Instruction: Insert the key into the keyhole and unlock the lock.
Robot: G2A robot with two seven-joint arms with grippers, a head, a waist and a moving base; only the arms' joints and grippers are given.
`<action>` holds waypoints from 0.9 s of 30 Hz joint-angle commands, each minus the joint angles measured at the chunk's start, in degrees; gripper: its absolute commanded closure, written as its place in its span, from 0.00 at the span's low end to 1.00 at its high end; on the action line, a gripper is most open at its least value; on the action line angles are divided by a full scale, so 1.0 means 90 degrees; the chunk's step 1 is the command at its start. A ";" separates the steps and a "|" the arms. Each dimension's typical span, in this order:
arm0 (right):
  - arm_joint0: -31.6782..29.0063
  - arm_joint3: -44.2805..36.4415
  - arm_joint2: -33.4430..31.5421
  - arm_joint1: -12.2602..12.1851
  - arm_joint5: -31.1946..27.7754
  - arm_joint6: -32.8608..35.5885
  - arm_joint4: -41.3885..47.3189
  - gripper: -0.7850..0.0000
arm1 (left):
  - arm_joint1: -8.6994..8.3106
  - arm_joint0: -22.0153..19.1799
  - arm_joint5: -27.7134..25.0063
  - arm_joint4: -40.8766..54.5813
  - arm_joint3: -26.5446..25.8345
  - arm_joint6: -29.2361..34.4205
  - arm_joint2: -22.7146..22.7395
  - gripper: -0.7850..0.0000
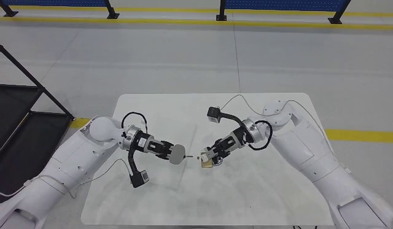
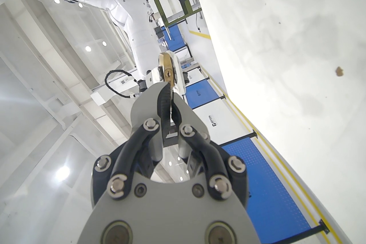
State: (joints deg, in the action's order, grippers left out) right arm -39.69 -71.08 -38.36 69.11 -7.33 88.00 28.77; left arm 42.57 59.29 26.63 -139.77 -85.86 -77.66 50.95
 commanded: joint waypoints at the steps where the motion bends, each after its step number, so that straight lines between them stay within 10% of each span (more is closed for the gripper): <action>1: 0.0068 0.0038 0.0112 -0.0031 -0.0066 0.0000 0.0132 1.00 | 0.0001 0.0003 -0.0024 0.0074 -0.0013 -0.0025 -0.0017 1.00; 27: 0.0179 0.0306 0.0361 0.0010 -0.0628 -0.0236 0.0707 1.00 | 0.0123 -0.0135 -0.0010 0.0392 0.0156 -0.0012 -0.0254 1.00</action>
State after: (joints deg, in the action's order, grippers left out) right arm -38.02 -68.37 -35.07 69.16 -12.90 86.00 35.26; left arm 43.64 58.10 26.48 -136.29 -84.54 -77.81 48.71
